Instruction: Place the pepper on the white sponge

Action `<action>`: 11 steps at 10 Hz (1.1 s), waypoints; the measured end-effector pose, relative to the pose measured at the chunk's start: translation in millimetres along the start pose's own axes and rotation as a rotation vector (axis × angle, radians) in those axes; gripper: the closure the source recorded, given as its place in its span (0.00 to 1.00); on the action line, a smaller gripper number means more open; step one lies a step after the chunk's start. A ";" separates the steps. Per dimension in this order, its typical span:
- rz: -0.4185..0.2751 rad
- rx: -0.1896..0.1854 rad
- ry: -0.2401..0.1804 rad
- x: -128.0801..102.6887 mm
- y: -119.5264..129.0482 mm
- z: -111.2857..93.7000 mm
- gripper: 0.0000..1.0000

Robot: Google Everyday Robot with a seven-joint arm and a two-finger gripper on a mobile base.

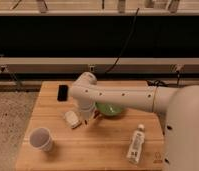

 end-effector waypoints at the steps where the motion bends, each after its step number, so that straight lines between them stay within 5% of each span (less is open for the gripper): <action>1: -0.011 -0.002 0.001 -0.1 -5.2 1.4 0.98; 11: -0.095 -0.027 0.011 -17.4 -53.0 6.1 0.98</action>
